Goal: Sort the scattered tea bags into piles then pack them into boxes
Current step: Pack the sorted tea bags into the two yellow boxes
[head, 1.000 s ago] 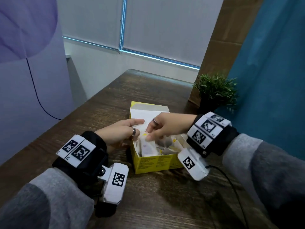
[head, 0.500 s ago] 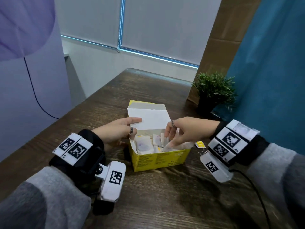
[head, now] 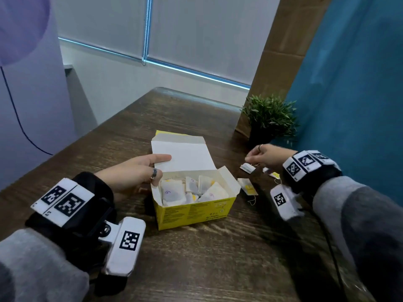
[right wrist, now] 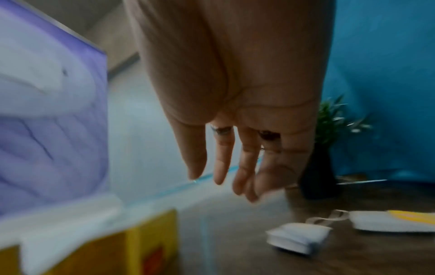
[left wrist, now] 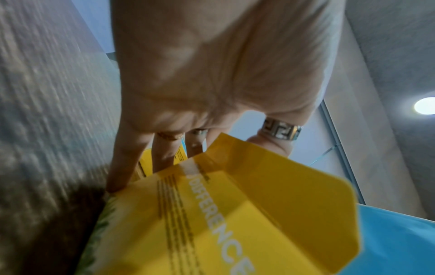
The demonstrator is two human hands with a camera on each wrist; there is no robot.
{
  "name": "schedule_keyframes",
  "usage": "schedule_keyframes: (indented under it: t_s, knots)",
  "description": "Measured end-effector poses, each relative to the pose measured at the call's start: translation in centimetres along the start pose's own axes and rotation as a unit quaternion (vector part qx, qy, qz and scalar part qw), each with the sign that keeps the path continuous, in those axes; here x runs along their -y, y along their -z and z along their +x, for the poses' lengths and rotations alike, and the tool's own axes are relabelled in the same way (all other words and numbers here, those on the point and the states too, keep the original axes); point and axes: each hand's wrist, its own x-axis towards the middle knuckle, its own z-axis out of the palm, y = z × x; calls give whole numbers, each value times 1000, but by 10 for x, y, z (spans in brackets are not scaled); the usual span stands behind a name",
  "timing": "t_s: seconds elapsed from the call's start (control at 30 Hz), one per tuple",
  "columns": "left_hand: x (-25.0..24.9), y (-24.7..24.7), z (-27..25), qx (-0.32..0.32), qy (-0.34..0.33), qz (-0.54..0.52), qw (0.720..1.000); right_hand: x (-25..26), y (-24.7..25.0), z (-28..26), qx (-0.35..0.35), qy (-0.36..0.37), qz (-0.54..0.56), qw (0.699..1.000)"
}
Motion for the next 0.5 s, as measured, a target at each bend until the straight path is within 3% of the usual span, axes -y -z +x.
schedule_keyframes:
  t_s: [0.07,0.13,0.37,0.4,0.5]
  knots:
    - [1,1,1,-2,-3,2,1000,-24,-14,12,55,-62,-67,994]
    - [2,2,2,7,-6,10,1000,-35,-29,19,82,-105,-14,991]
    - [3,5,4,7,3,-12,1000,-41,-16,28,157,-62,47,985]
    - [4,5,4,5,6,-12,1000,-42,-8,28,144,-59,65,986]
    - [6,7,5,0,9,-3,1000,-57,12,37,18,-95,87,991]
